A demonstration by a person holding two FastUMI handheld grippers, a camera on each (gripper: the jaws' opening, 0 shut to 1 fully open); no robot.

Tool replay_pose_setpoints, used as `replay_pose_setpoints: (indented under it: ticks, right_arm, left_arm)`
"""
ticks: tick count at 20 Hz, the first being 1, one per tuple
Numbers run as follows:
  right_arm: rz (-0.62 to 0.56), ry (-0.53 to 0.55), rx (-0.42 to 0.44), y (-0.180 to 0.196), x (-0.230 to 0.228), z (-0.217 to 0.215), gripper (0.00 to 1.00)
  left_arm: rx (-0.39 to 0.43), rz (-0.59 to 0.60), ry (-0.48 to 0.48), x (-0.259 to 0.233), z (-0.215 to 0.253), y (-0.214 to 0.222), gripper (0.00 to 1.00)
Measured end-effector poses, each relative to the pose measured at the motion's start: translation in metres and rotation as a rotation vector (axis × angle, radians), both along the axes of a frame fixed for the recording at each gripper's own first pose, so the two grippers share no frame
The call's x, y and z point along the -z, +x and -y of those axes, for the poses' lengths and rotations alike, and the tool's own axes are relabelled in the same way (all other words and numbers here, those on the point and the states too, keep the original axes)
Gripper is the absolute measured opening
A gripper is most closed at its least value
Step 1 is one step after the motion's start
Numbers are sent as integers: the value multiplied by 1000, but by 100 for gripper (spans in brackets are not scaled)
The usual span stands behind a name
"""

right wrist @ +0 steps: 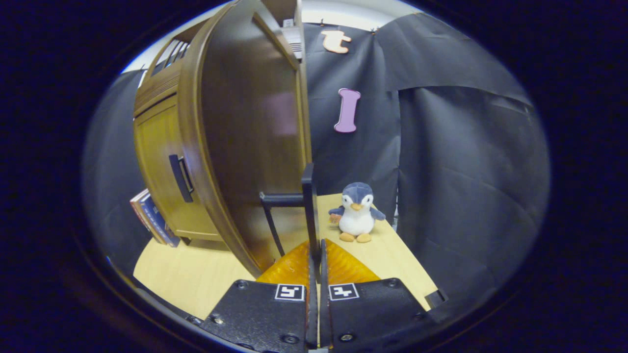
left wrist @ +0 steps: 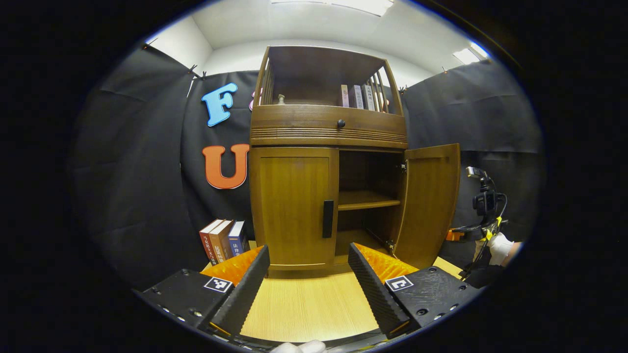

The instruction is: Open the right door of the double-door shoe cabinet with the right hand, and open the left door with the left hand.

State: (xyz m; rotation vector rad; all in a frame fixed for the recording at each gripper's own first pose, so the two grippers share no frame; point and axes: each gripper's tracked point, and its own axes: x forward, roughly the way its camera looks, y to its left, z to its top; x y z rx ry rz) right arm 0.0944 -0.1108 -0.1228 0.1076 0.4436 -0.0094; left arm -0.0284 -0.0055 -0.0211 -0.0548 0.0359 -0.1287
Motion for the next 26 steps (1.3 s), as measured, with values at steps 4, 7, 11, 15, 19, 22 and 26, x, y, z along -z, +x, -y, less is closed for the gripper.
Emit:
replay_pose_setpoints:
  ticks: [4,7,11,15,19,22,26]
  right_arm:
    - [1,3,-30,1,-2,9,4]
    - [8,16,-56,1,-2,17,4]
    - [6,22,-113,6,-2,34,4]
    - [0,7,-192,12,-1,52,4]
    - [2,7,-261,17,-2,64,4]
    - [1,13,-303,20,-1,69,6]
    - [1,-23,-346,17,-2,70,6]
  left_arm:
    - [-8,-10,-1,2,2,3,97]
    - [-8,-11,0,2,7,7,97]
    - [5,-7,9,-1,22,10,97]
    - [5,-7,11,-2,38,15,97]
    - [-2,-20,12,1,51,22,97]
    - [-7,-24,6,-1,61,25,97]
    - [-17,-13,8,-8,65,28,97]
